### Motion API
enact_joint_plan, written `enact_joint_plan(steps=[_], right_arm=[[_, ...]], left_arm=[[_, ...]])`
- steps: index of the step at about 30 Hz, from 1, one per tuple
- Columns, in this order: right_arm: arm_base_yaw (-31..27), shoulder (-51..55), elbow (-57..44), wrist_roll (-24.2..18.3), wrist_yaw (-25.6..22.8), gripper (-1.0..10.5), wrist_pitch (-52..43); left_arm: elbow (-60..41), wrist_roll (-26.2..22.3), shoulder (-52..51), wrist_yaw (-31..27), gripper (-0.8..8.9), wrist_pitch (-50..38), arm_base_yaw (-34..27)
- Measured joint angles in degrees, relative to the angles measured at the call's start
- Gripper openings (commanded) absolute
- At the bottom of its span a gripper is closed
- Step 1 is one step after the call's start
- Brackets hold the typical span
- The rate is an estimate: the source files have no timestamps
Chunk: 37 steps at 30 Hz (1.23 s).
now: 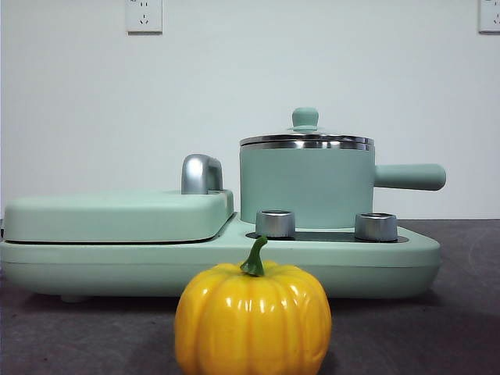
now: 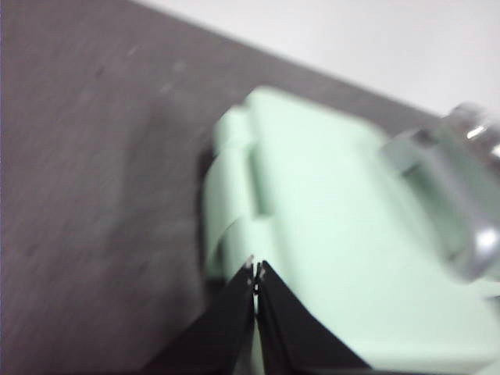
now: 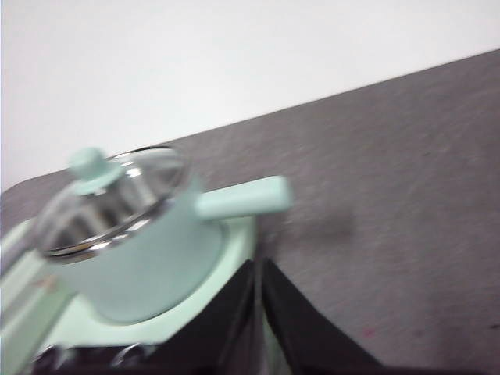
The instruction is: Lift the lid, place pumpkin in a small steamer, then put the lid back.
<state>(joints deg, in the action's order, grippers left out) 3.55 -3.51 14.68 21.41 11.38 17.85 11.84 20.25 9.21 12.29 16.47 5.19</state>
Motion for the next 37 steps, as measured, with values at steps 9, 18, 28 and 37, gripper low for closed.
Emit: enact_joint_plan(steps=[9, 18, 28, 37], right_arm=[[1.5, -12.2, 17.4, -1.6, 8.5, 0.1, 13.0], [1.6, -27.9, 34.4, -13.5, 18.1, 0.1, 29.4], [1.6, -34.5, 41.9, -23.8, 19.0, 0.2, 35.0], [1.6, -34.4, 41.9, -24.4, 18.9, 4.5, 35.1]], left_arm=[[16.1, 0.1, 13.9, 7.1, 0.09, 2.2, 5.5], [33.0, -6.4, 30.2, 13.9, 0.09, 13.5, 9.8], [41.6, -11.4, 38.7, 15.3, 0.27, 18.6, 12.0], [41.6, -11.8, 39.4, 15.3, 5.08, 18.7, 12.0]])
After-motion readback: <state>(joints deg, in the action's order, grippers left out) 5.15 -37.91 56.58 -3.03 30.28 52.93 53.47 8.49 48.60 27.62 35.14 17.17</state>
